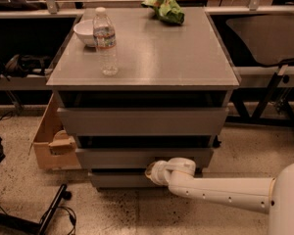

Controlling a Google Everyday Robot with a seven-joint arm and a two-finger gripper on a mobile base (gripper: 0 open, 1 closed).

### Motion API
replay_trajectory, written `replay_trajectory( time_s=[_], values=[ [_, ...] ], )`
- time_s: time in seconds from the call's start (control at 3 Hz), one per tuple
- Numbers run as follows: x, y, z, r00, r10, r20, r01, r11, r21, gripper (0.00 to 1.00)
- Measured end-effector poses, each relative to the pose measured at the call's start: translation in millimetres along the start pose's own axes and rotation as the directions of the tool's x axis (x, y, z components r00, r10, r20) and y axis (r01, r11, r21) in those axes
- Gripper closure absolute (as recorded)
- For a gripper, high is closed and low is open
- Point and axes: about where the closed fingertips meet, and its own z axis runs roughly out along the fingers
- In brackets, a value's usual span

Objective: Close middle drawer

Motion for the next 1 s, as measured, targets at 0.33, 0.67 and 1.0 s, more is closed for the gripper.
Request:
replay_trajectory(
  time_s=[0.33,0.67,1.0],
  values=[
    [0.0,0.0,0.0,1.0,0.0,0.0,0.0,1.0,0.0,0.62],
    [0.0,0.0,0.0,1.0,0.0,0.0,0.0,1.0,0.0,0.39],
    [0.0,0.0,0.0,1.0,0.0,0.0,0.0,1.0,0.0,0.15]
  ],
)
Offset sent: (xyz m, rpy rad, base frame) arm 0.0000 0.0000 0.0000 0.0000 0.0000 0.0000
